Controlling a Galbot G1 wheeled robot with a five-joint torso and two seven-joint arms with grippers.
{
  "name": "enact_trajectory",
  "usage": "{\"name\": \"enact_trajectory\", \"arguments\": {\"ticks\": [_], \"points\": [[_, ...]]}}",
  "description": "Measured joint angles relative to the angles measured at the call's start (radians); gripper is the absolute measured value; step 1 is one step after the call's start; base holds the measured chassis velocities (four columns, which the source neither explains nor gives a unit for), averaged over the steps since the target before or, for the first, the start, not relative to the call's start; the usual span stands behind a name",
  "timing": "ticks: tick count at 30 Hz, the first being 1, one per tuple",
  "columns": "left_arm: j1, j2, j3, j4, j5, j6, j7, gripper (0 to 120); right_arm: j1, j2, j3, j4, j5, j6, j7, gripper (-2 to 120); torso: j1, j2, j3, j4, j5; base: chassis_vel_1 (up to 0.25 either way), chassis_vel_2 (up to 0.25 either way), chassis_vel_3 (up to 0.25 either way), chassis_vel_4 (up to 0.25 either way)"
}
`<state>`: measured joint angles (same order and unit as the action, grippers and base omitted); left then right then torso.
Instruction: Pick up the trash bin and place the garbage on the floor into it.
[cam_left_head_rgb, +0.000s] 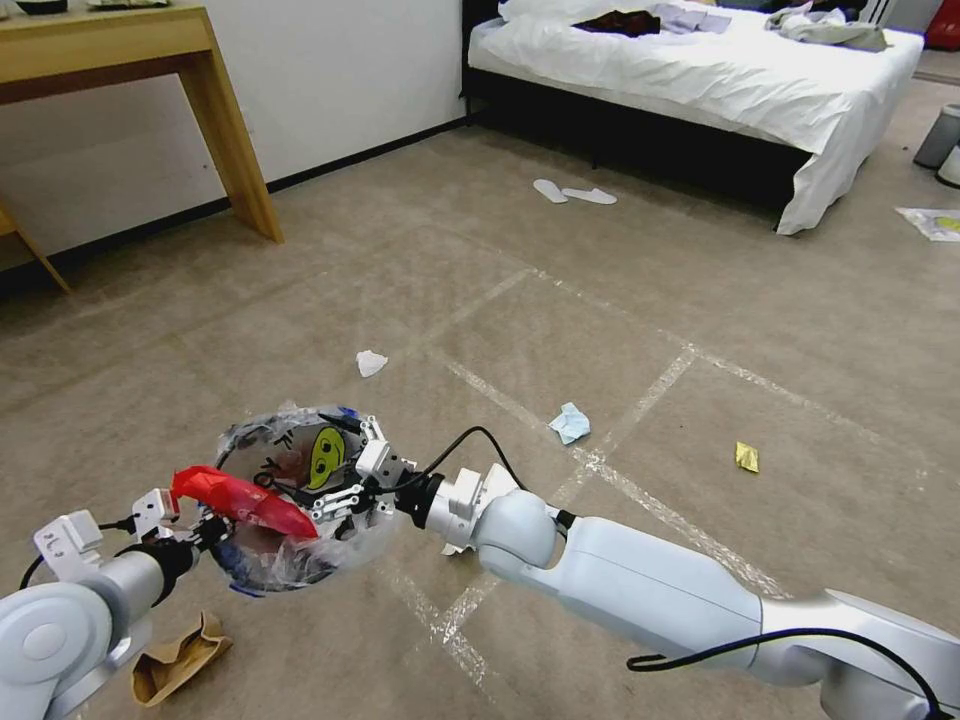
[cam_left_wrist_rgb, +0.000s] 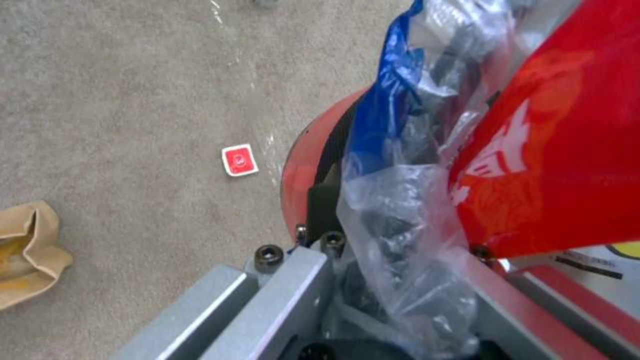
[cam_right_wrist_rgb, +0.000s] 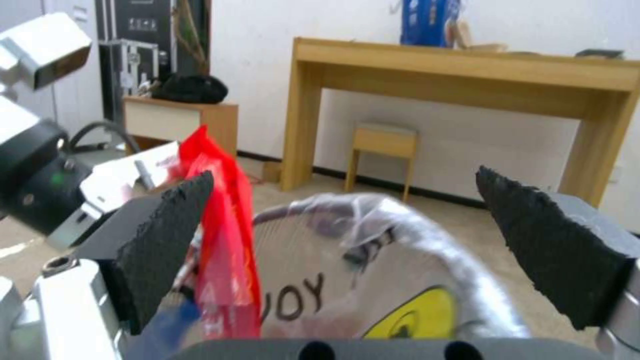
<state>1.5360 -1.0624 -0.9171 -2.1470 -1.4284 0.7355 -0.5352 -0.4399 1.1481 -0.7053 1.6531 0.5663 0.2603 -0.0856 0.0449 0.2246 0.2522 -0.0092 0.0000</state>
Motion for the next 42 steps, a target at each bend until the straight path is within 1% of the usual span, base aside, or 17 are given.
{"name": "enact_trajectory", "arguments": {"ticks": [6, 10, 12, 13, 14, 18, 20, 21, 24, 28, 30, 31, 33, 34, 37, 38, 42], "points": [[-0.001, 0.003, -0.002, 0.008, 0.000, 0.000, 0.000, 0, -0.001, -0.031, 0.049, 0.050, 0.017, -0.004, 0.001, 100, 0.000, 0.000, 0.000, 0.0000, 0.0000, 0.000, 0.000, 0.000, 0.000], [-0.004, 0.004, -0.003, 0.017, 0.001, 0.000, 0.000, 0, -0.004, -0.074, 0.118, 0.124, 0.055, -0.021, 0.008, 100, 0.000, 0.000, 0.000, 0.0000, 0.0001, 0.000, 0.000, 0.000, 0.000], [-0.007, 0.003, -0.003, 0.022, 0.004, 0.000, 0.001, 0, -0.021, -0.120, 0.213, 0.204, 0.111, -0.042, 0.018, 100, 0.000, 0.000, 0.000, 0.0000, 0.0001, 0.000, 0.000, 0.000, 0.000], [-0.007, 0.003, -0.003, 0.022, 0.004, 0.000, 0.001, 0, -0.021, -0.120, 0.213, 0.204, 0.111, -0.042, 0.018, 100, 0.000, 0.000, 0.000, 0.0000, 0.0001, 0.000, 0.000, 0.000, 0.000], [-0.007, 0.003, -0.003, 0.023, 0.007, 0.000, 0.003, 0, -0.038, -0.146, 0.278, 0.241, 0.148, -0.057, 0.021, 100, 0.000, 0.000, 0.000, 0.0000, 0.0001, 0.000, 0.000, 0.000, 0.000], [-0.007, 0.004, -0.006, 0.023, 0.009, 0.000, 0.006, 0, -0.070, -0.178, 0.366, 0.262, 0.205, -0.070, 0.033, 100, 0.000, 0.000, 0.000, 0.0000, 0.0001, 0.000, 0.000, 0.000, 0.000], [-0.009, 0.004, -0.008, 0.026, 0.014, 0.000, 0.008, 0, -0.119, -0.205, 0.450, 0.261, 0.275, -0.091, 0.073, 100, 0.000, 0.000, 0.000, -0.0001, 0.0002, 0.000, 0.000, 0.000, 0.000], [-0.009, 0.004, -0.008, 0.026, 0.014, 0.000, 0.008, 0, -0.119, -0.205, 0.450, 0.261, 0.275, -0.091, 0.073, 100, 0.000, 0.000, 0.000, -0.0001, 0.0002, 0.000, 0.000, 0.000, 0.000], [-0.010, 0.004, -0.008, 0.030, 0.021, 0.000, 0.011, 0, -0.165, -0.218, 0.499, 0.260, 0.338, -0.120, 0.124, 100, 0.000, 0.000, 0.000, -0.0002, 0.0003, 0.000, 0.000, 0.000, 0.000], [-0.012, 0.004, -0.004, 0.033, 0.025, 0.000, 0.012, 0, -0.228, -0.217, 0.548, 0.260, 0.438, -0.211, 0.236, 100, 0.000, 0.000, 0.000, -0.0001, 0.0001, 0.000, 0.000, 0.000, 0.000], [-0.012, 0.004, -0.004, 0.033, 0.026, 0.000, 0.012, 0, -0.267, -0.198, 0.570, 0.255, 0.523, -0.301, 0.350, 100, 0.000, 0.000, 0.000, 0.0000, 0.0001, 0.000, 0.000, 0.000, 0.000], [-0.012, 0.004, -0.004, 0.033, 0.026, 0.000, 0.012, 0, -0.267, -0.198, 0.570, 0.255, 0.523, -0.301, 0.350, 100, 0.000, 0.000, 0.000, 0.0000, 0.0001, 0.000, 0.000, 0.000, 0.000], [-0.010, 0.004, -0.005, 0.033, 0.027, 0.000, 0.012, 0, -0.298, -0.179, 0.584, 0.247, 0.595, -0.374, 0.450, 100, 0.000, 0.000, 0.000, 0.0000, 0.0001, 0.000, 0.000, 0.000, 0.000], [-0.010, 0.004, -0.005, 0.033, 0.027, 0.000, 0.012, 0, -0.298, -0.179, 0.584, 0.247, 0.595, -0.374, 0.450, 100, 0.000, 0.000, 0.000, 0.0000, 0.0001, 0.000, 0.000, 0.000, 0.000], [-0.003, 0.003, -0.011, 0.032, 0.030, 0.000, 0.012, 0, -0.336, -0.148, 0.591, 0.227, 0.690, -0.459, 0.575, 100, 0.000, 0.000, 0.000, 0.0000, 0.0000, 0.000, 0.000, 0.000, 0.000], [-0.003, 0.003, -0.011, 0.032, 0.030, 0.000, 0.012, 0, -0.336, -0.148, 0.591, 0.227, 0.690, -0.459, 0.575, 100, 0.000, 0.000, 0.000, 0.0000, 0.0000, 0.000, 0.000, 0.000, 0.000], [0.000, 0.001, -0.014, 0.032, 0.034, 0.000, 0.012, 0, -0.356, -0.105, 0.586, 0.198, 0.743, -0.514, 0.681, 100, 0.000, 0.000, 0.000, 0.0001, -0.0001, 0.000, 0.000, 0.000, 0.000]]}}
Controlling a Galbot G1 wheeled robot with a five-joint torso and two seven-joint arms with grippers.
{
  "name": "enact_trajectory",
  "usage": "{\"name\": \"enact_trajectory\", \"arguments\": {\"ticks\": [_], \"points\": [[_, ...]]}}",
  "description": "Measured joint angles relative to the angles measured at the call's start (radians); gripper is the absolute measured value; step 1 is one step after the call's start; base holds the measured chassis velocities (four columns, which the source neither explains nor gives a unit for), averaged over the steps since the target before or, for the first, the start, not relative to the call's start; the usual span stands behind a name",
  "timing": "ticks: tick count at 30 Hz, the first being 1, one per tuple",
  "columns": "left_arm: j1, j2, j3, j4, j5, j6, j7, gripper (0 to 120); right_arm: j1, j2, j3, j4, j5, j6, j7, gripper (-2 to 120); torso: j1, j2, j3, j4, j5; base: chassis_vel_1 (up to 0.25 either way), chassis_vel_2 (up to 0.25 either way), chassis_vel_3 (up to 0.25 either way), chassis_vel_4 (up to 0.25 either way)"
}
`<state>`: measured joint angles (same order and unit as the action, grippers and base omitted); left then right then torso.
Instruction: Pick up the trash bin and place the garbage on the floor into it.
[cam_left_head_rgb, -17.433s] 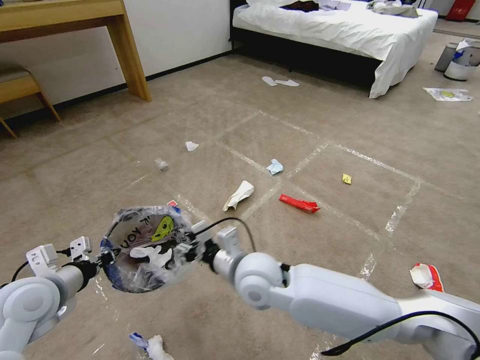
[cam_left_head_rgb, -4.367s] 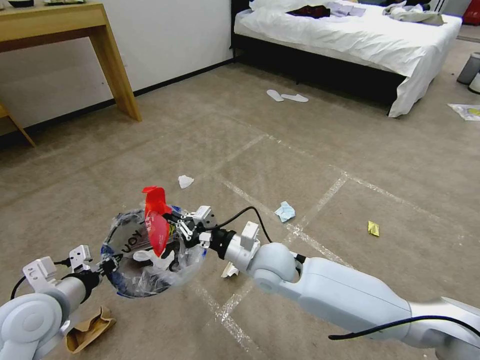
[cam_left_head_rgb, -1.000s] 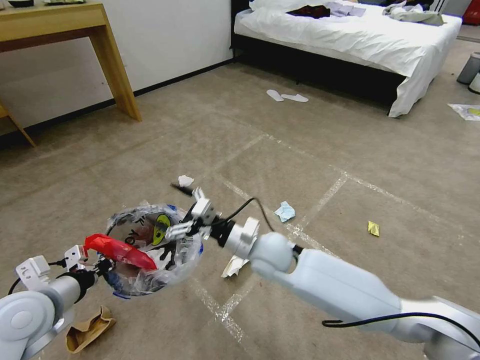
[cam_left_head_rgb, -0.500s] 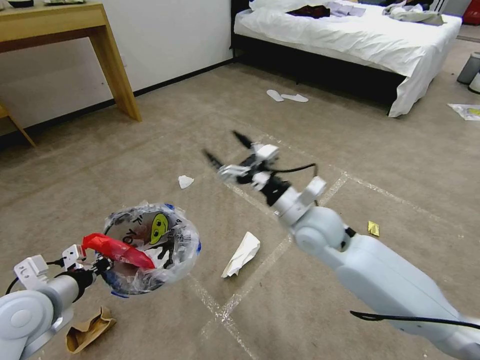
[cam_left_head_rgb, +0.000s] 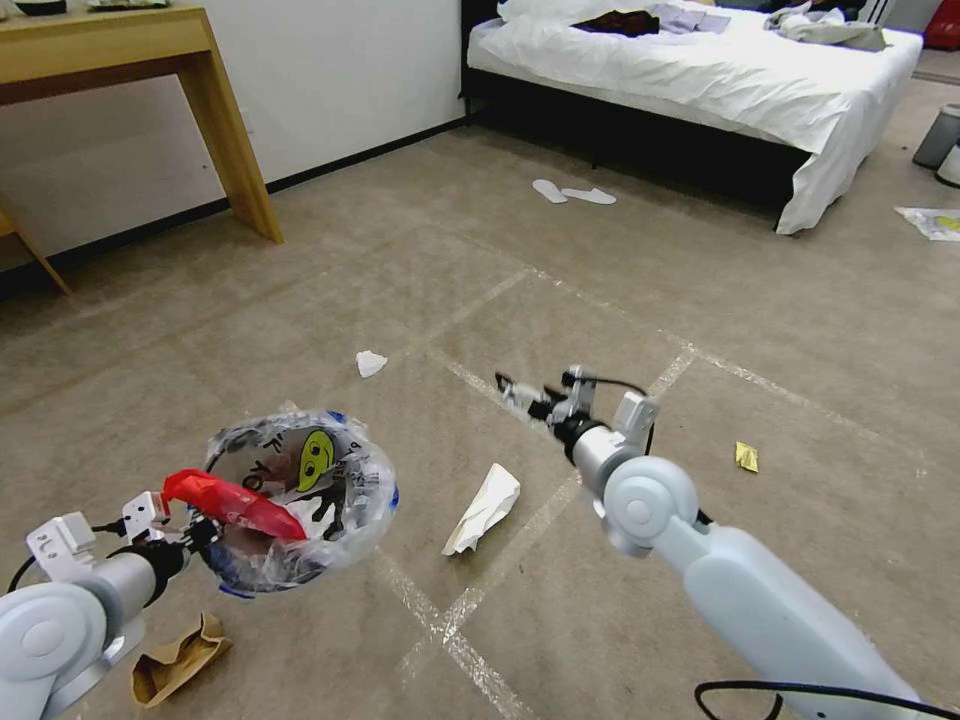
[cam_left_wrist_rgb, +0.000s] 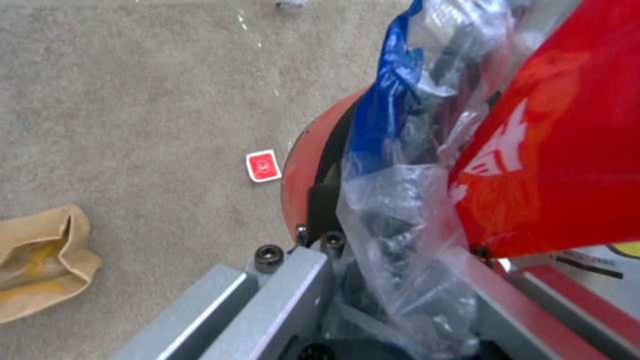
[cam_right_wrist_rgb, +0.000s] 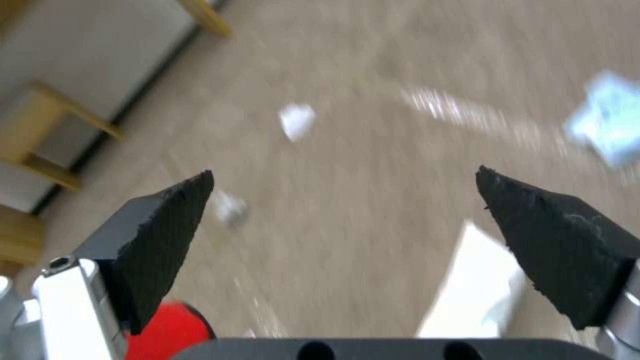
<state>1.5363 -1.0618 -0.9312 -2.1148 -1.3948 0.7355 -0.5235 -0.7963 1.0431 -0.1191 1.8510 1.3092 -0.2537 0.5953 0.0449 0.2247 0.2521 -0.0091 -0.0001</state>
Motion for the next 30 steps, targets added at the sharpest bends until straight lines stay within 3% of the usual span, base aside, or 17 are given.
{"name": "enact_trajectory", "arguments": {"ticks": [4, 5, 7, 15, 20, 30], "points": [[0.001, -0.004, 0.000, 0.003, 0.005, 0.000, 0.000, 0, -0.016, 0.051, 0.004, -0.031, 0.068, -0.057, 0.100, 100, 0.000, 0.000, 0.000, -0.0001, -0.0001, 0.000, 0.000, 0.000, 0.000], [0.004, -0.007, 0.000, 0.003, 0.008, 0.000, 0.000, 0, -0.030, 0.101, 0.008, -0.069, 0.098, -0.083, 0.159, 100, 0.000, 0.000, 0.000, -0.0001, -0.0001, 0.000, 0.000, 0.000, 0.000], [0.007, -0.010, 0.000, 0.002, 0.010, 0.000, 0.000, 0, -0.046, 0.142, 0.016, -0.115, 0.105, -0.098, 0.182, 100, 0.000, 0.000, 0.000, 0.0002, 0.0000, 0.000, 0.000, 0.000, 0.000], [0.015, -0.017, 0.000, -0.009, 0.017, 0.000, 0.001, 0, -0.079, 0.271, 0.068, -0.338, 0.096, -0.157, 0.205, 100, 0.000, 0.000, 0.000, -0.0002, -0.0001, 0.000, 0.000, 0.000, 0.000], [0.020, -0.022, 0.000, -0.012, 0.021, 0.000, 0.002, 0, -0.076, 0.312, 0.081, -0.403, 0.090, -0.174, 0.202, 100, 0.000, 0.000, 0.000, -0.0002, -0.0001, 0.000, 0.000, 0.000, 0.000], [0.035, -0.027, -0.008, -0.023, 0.026, 0.000, 0.004, 0, -0.045, 0.423, 0.116, -0.594, 0.032, -0.185, 0.136, 100, 0.000, 0.000, 0.000, -0.0002, -0.0002, 0.000, 0.000, 0.000, 0.000]]}}
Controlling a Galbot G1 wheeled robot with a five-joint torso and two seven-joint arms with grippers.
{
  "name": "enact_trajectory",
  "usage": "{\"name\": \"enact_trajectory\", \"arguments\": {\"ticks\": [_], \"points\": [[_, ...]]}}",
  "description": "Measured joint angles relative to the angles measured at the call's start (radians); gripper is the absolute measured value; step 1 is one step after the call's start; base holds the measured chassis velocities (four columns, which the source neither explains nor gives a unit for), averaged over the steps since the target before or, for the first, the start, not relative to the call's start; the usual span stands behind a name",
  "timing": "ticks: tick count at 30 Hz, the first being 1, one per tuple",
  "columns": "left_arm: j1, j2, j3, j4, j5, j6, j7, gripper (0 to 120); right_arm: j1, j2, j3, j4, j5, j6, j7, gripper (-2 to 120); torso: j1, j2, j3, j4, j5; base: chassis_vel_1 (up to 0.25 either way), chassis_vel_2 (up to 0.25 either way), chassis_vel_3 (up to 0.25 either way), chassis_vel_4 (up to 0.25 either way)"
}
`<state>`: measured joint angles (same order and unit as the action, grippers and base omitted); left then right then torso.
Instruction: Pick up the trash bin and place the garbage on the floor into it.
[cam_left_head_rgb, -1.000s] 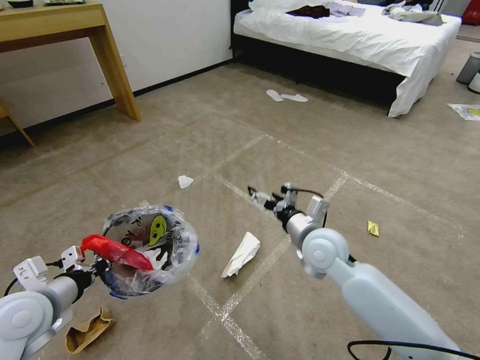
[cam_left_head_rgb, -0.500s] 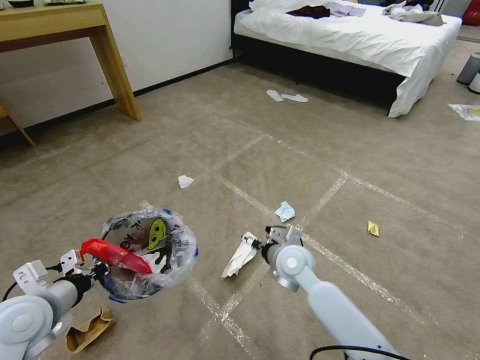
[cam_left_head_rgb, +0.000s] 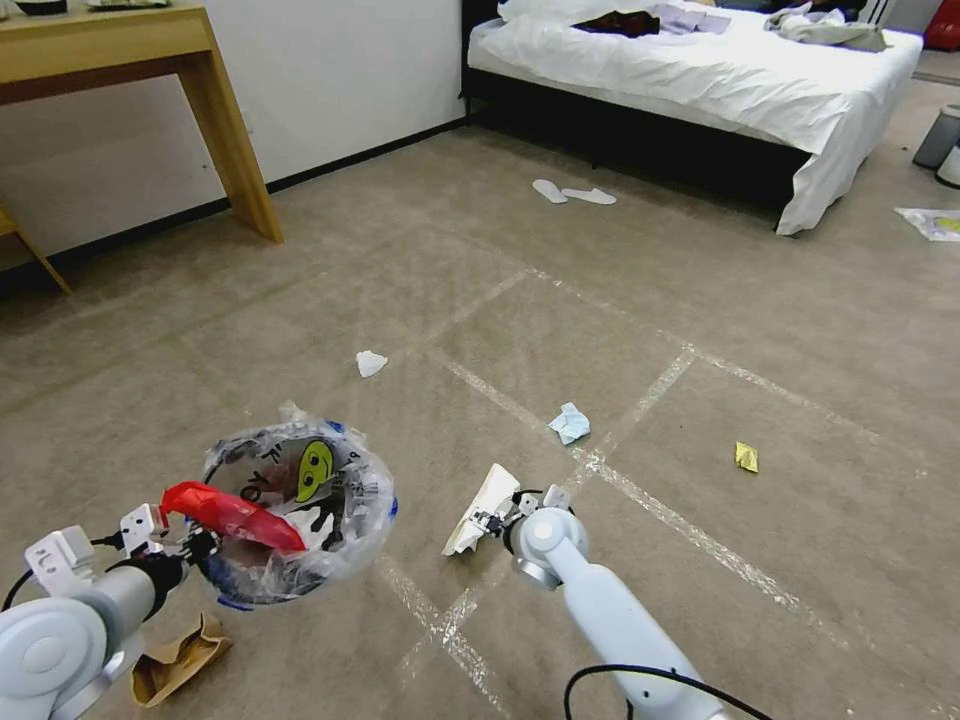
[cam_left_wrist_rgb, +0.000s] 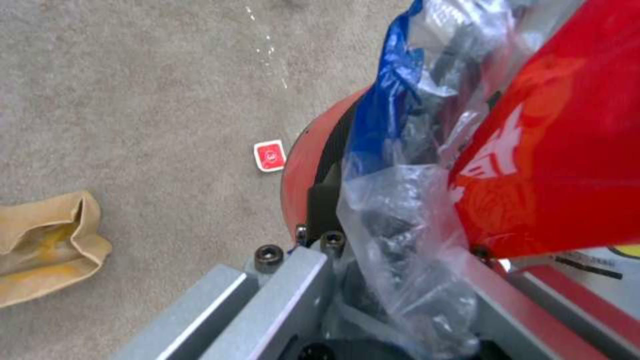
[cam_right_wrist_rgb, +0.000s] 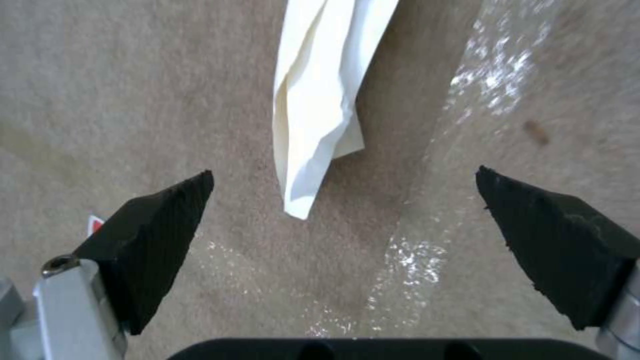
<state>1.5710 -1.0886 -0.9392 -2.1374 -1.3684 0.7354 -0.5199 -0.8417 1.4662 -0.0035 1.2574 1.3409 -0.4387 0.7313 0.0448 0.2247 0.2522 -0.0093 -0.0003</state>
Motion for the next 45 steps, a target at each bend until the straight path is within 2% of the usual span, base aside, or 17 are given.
{"name": "enact_trajectory", "arguments": {"ticks": [7, 13, 17, 24, 37, 45], "points": [[0.015, 0.000, -0.004, -0.011, 0.001, 0.000, 0.001, 0, 0.042, 0.102, 0.040, -0.177, -0.085, 0.015, -0.073, 100, 0.000, 0.000, 0.000, 0.0003, 0.0001, 0.000, 0.000, 0.000, 0.000], [0.021, 0.003, -0.004, -0.017, 0.001, 0.000, 0.001, 0, 0.063, 0.141, 0.064, -0.272, -0.161, 0.038, -0.143, 100, 0.000, 0.000, 0.000, 0.0000, 0.0001, 0.000, 0.000, 0.000, 0.000], [0.025, 0.006, -0.005, -0.023, 0.000, 0.000, 0.001, 0, 0.075, 0.145, 0.071, -0.312, -0.193, 0.052, -0.173, 100, 0.000, 0.000, 0.000, 0.0002, 0.0002, 0.000, 0.000, 0.000, 0.000], [0.037, 0.009, -0.013, -0.037, -0.004, 0.000, 0.001, 0, 0.127, 0.144, 0.100, -0.431, -0.269, 0.098, -0.283, 100, 0.000, 0.000, 0.000, 0.0000, 0.0002, 0.000, 0.000, 0.000, 0.000], [0.040, 0.001, -0.013, -0.052, -0.004, 0.000, 0.001, 0, 0.152, 0.143, 0.110, -0.501, -0.305, 0.110, -0.355, 100, 0.000, 0.000, 0.000, 0.0001, 0.0003, 0.000, 0.000, 0.000, 0.000], [0.051, -0.008, -0.014, -0.070, -0.004, 0.000, 0.002, 0, 0.158, 0.142, 0.100, -0.526, -0.318, 0.133, -0.444, 99, 0.000, 0.000, 0.000, 0.0000, 0.0003, 0.000, 0.000, 0.000, 0.000]]}}
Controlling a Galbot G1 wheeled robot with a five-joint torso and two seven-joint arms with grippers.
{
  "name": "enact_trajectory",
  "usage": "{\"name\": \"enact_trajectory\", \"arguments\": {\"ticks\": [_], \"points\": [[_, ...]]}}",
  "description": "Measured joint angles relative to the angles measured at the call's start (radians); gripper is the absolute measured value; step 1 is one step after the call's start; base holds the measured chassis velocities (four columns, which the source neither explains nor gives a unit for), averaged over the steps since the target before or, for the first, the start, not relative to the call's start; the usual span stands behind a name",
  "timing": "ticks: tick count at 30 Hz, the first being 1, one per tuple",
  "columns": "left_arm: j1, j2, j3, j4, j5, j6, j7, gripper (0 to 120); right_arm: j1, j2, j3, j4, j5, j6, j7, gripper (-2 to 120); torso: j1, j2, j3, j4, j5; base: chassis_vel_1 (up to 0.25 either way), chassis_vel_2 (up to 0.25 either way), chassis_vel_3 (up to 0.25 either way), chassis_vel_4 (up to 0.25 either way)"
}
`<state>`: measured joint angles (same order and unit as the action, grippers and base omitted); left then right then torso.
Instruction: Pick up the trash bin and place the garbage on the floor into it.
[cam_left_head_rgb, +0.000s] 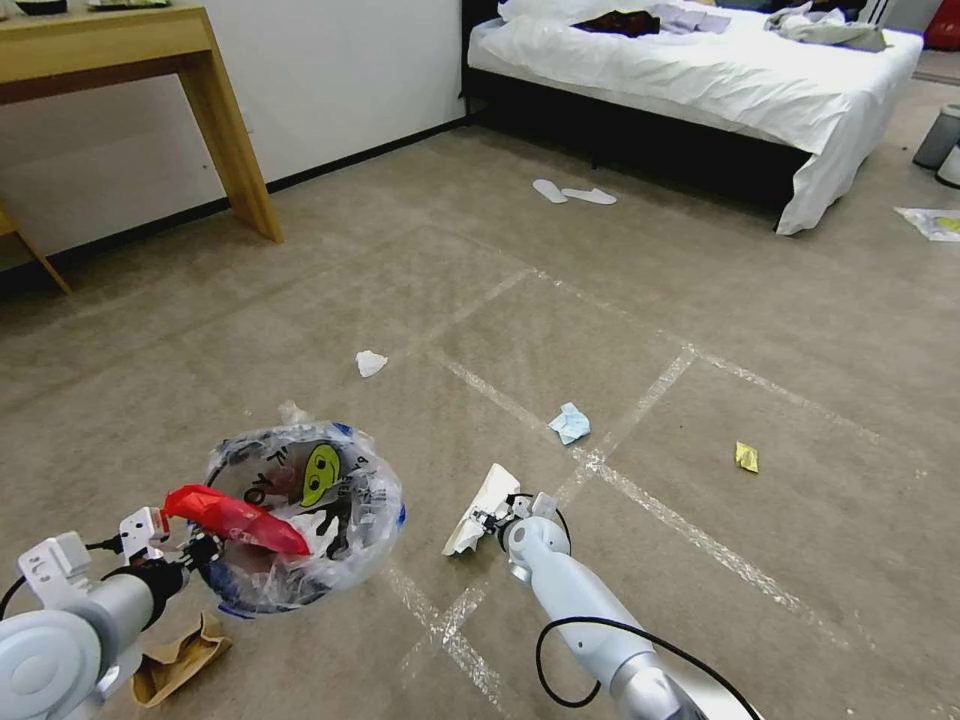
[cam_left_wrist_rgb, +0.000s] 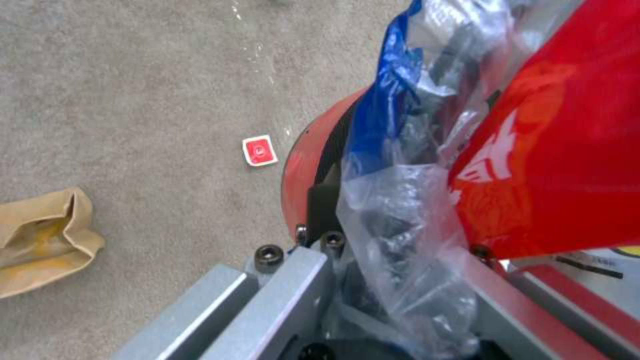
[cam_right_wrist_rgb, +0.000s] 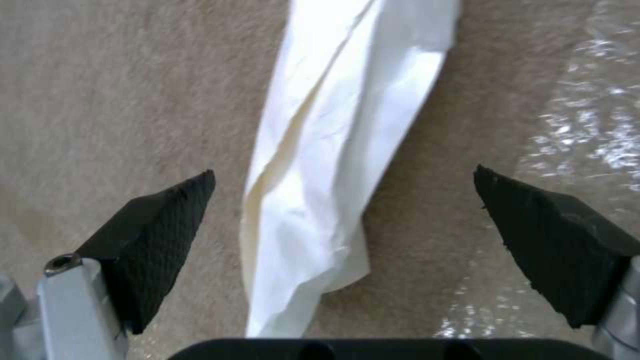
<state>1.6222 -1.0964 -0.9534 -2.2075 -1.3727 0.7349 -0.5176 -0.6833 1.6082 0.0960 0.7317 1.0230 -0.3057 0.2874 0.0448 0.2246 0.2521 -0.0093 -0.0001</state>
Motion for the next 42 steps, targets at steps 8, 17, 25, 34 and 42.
{"name": "enact_trajectory", "arguments": {"ticks": [8, 17, 25, 34, 42], "points": [[0.007, -0.009, 0.000, -0.010, 0.001, -0.001, 0.000, 0, -0.001, 0.000, -0.029, -0.013, -0.007, 0.007, -0.037, 92, 0.000, 0.000, 0.000, 0.0000, 0.0000, 0.000, 0.000, 0.000, 0.000], [0.023, -0.016, 0.000, -0.031, 0.003, -0.005, 0.002, 0, -0.001, 0.000, -0.046, -0.054, -0.041, 0.043, -0.130, 61, 0.000, 0.000, 0.000, 0.0000, 0.0000, 0.000, 0.000, 0.000, 0.000], [0.032, -0.023, -0.003, -0.034, 0.015, -0.012, 0.011, 0, -0.002, 0.000, -0.061, -0.065, -0.060, 0.071, -0.169, 34, 0.000, 0.000, 0.000, 0.0001, 0.0000, 0.000, 0.000, 0.000, 0.000], [0.028, -0.028, -0.004, -0.027, 0.020, -0.014, 0.014, 0, -0.001, 0.000, -0.066, -0.067, -0.067, 0.082, -0.179, 4, 0.000, 0.000, 0.000, 0.0001, 0.0000, 0.000, 0.000, 0.000, 0.000], [0.018, -0.025, -0.003, -0.002, 0.026, -0.015, 0.014, 0, -0.046, 0.000, -0.096, 0.039, -0.042, 0.070, -0.138, 0, 0.000, 0.000, 0.000, 0.0000, 0.0000, 0.000, 0.000, 0.000, 0.000]]}}
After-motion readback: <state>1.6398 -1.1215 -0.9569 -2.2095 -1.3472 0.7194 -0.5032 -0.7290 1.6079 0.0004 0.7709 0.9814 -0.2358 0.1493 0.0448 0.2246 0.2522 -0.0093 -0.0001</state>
